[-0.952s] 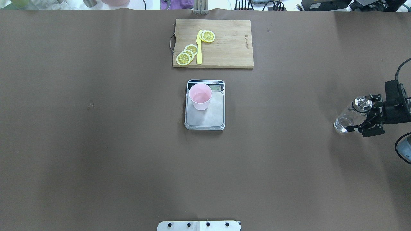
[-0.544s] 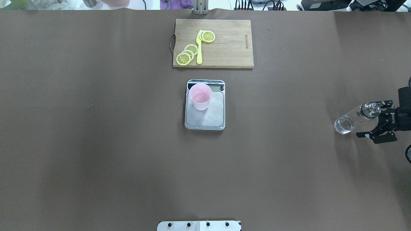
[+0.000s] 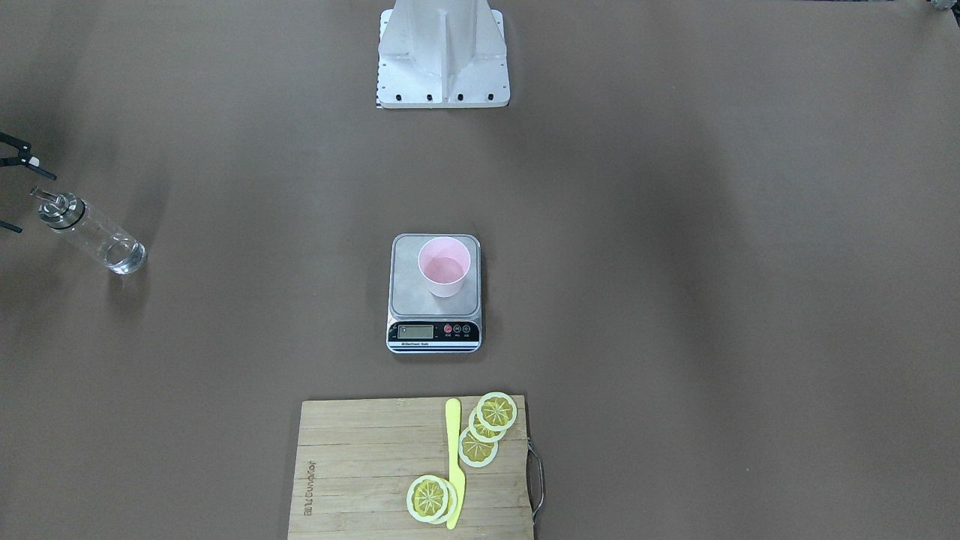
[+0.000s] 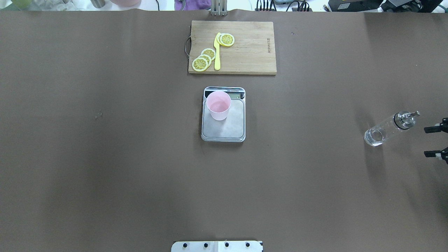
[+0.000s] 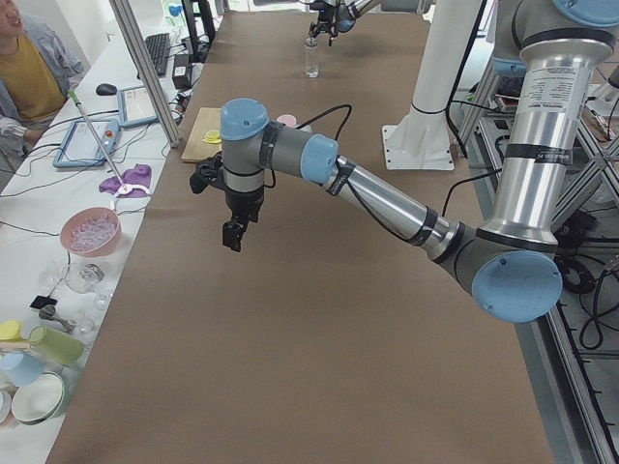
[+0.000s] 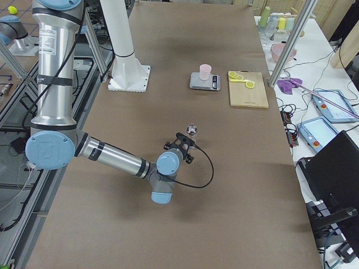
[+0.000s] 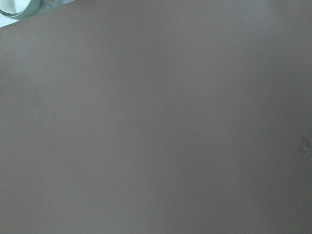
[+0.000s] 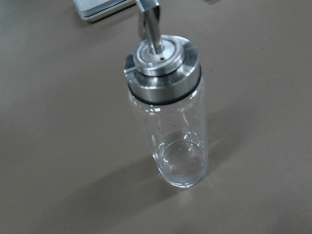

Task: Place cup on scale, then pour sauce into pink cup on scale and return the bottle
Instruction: 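Open the right gripper and withdraw it from the dispenser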

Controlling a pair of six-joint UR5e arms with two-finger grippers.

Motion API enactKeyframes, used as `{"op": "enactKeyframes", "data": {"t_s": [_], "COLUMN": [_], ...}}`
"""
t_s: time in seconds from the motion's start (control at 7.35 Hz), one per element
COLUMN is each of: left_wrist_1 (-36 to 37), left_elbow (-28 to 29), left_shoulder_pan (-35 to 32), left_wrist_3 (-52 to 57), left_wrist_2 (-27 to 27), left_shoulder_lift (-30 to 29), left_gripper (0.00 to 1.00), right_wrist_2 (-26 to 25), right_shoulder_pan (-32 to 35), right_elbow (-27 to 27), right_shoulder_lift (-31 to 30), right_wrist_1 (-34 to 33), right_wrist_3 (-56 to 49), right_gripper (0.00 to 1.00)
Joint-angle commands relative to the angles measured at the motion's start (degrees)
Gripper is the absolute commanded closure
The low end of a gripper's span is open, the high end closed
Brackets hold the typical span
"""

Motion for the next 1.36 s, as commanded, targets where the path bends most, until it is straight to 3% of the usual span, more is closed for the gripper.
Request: {"op": "enactKeyframes", "data": {"t_s": [0.0, 0.27, 0.54, 0.95, 1.22], "left_wrist_1": [0.0, 0.0, 0.0, 0.0, -0.1], "left_elbow": [0.0, -0.2, -0.2, -0.2, -0.6], "left_shoulder_pan": [0.0, 0.1, 0.1, 0.0, 0.1], "left_wrist_3": [0.0, 0.0, 0.0, -1.7, -1.8], "left_wrist_2": [-0.2, -0.3, -0.4, -3.7, -4.9], "left_shoulder_lift": [0.0, 0.6, 0.6, 0.7, 0.6], "left_gripper": [0.02, 0.02, 0.02, 0.02, 0.02], "right_wrist_2": [1.2, 0.5, 0.2, 0.0, -0.1], "right_shoulder_pan": [3.3, 5.3, 9.5, 16.2, 19.6], "right_elbow": [-0.3, -2.2, -2.3, -2.2, -1.6], "right_shoulder_lift": [-1.3, -1.1, -2.1, -5.8, -5.5], "right_wrist_1": [-0.2, -0.7, -4.1, -16.0, -27.2], "right_wrist_3": [0.2, 9.7, 17.3, 17.4, 17.4], "right_gripper": [0.00, 0.07, 0.02, 0.02, 0.07]}}
